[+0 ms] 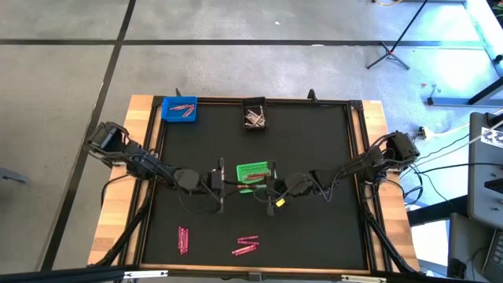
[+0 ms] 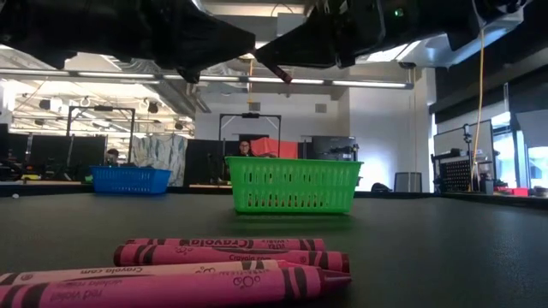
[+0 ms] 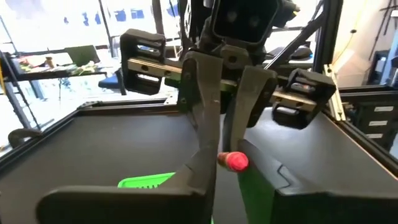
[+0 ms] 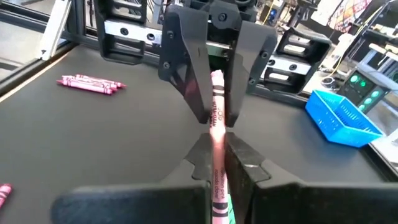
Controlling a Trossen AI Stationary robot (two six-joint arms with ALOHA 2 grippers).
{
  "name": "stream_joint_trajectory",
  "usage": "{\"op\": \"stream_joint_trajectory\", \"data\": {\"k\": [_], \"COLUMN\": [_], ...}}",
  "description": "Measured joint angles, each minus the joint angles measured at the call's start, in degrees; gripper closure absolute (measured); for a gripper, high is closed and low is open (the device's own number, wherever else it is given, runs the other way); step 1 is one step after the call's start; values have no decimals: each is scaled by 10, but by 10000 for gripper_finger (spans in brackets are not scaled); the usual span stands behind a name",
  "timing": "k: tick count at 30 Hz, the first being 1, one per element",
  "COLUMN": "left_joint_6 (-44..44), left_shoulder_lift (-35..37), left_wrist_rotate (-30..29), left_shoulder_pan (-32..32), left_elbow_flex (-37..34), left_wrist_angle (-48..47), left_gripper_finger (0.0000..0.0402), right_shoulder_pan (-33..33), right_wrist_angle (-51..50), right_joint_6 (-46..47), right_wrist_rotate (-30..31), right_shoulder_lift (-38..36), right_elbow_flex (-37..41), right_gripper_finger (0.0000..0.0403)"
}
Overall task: Sort crayons
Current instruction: Put the pink crayon into the blue bin
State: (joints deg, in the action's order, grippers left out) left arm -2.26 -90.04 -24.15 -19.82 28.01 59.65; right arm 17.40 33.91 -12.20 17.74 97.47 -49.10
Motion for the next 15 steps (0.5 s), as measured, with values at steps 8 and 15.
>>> {"op": "stream_joint_trajectory", "data": {"k": [8, 15], "left_joint_6": [-1, -27], "left_shoulder_lift": [1, 9], "left_wrist_rotate": [3, -19], "left_shoulder_pan": [4, 4], "left_elbow_flex": [0, 0], "left_wrist_angle": [0, -16], "left_gripper_finger": [390, 386], "right_shoulder_pan": [-10, -1], "right_wrist_angle": [3, -13], "right_joint_6": [3, -2], "right_wrist_rotate": [3, 11], "right_shoulder_lift": [0, -24], "right_elbow_flex": [0, 0], "right_gripper_finger": [380, 290]}}
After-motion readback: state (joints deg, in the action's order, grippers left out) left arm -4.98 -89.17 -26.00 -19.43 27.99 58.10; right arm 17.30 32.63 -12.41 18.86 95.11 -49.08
